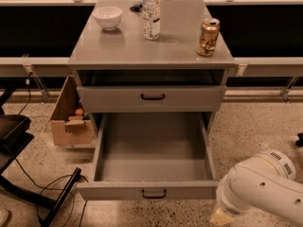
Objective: Close middle drawer
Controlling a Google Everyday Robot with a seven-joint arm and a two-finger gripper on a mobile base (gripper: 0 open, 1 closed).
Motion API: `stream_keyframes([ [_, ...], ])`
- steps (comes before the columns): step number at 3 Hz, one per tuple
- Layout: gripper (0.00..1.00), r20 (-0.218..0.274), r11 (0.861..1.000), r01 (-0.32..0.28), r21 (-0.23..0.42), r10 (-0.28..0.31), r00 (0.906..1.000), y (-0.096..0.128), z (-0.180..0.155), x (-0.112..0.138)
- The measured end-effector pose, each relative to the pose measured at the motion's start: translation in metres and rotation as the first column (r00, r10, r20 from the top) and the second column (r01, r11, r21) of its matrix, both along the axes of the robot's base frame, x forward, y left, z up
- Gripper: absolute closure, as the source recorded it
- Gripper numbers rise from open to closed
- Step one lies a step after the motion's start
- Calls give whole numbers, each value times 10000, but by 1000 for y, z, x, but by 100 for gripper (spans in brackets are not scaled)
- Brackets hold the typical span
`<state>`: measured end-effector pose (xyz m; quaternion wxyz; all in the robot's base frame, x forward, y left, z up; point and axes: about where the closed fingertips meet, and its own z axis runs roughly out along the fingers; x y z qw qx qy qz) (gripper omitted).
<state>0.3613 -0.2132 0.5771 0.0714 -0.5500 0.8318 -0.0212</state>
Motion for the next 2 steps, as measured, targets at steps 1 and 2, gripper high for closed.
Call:
stream_keyframes([
  [1, 71, -9, 10000, 19, 41, -19, 10000, 1, -2, 0],
  [2, 94, -9, 10000, 19, 41, -19, 10000, 1, -2, 0],
])
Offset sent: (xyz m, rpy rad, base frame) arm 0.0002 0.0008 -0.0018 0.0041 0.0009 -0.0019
